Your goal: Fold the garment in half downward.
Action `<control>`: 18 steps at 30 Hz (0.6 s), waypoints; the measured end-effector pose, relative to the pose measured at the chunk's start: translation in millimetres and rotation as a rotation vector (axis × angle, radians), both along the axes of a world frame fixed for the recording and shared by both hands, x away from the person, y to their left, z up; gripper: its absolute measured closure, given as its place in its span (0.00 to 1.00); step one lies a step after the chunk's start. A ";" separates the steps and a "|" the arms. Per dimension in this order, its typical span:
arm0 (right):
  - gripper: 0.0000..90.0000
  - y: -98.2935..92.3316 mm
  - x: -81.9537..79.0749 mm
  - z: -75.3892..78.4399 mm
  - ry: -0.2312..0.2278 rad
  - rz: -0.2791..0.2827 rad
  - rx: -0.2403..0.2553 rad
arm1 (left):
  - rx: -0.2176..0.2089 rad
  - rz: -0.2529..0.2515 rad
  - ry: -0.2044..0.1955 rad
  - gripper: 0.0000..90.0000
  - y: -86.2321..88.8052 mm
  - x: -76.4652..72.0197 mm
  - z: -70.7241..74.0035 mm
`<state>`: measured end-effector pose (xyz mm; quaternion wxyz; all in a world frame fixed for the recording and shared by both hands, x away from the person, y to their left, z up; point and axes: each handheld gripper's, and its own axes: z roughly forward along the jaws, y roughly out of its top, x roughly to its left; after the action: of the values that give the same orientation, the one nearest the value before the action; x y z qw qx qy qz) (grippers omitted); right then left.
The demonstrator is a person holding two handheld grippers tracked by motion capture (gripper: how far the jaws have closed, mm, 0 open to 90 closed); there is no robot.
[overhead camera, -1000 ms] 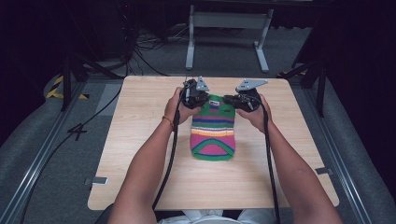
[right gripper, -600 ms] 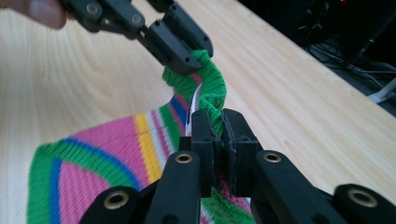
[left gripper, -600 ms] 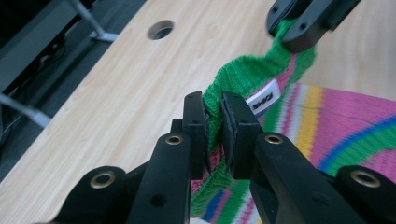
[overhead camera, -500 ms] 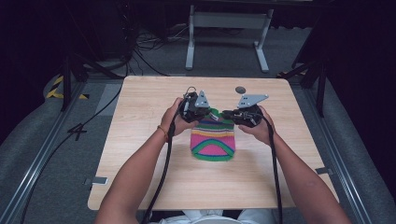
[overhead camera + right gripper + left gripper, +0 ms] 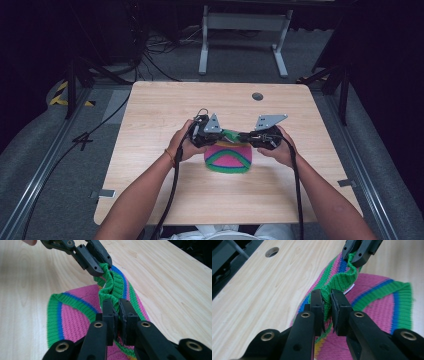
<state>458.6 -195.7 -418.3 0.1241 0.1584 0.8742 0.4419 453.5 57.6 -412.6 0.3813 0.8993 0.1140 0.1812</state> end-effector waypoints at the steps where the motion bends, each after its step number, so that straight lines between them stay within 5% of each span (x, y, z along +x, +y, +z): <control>1: 0.94 -0.2 -1.7 -0.5 -0.001 0.003 0.000 | 0.005 -0.011 0.001 0.90 1.6 -1.6 -0.4; 12: 0.93 0.0 -19.0 -13.6 0.034 0.044 -0.042 | 0.029 -0.049 0.046 0.91 10.1 -18.7 -15.9; 18: 0.93 -0.1 -27.8 -16.2 0.038 0.058 -0.056 | 0.076 -0.076 0.043 0.91 6.9 -28.1 -20.4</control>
<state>430.8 -195.7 -434.5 0.0989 0.1377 0.8927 0.4174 425.4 64.6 -433.1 0.3507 0.9206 0.0810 0.1515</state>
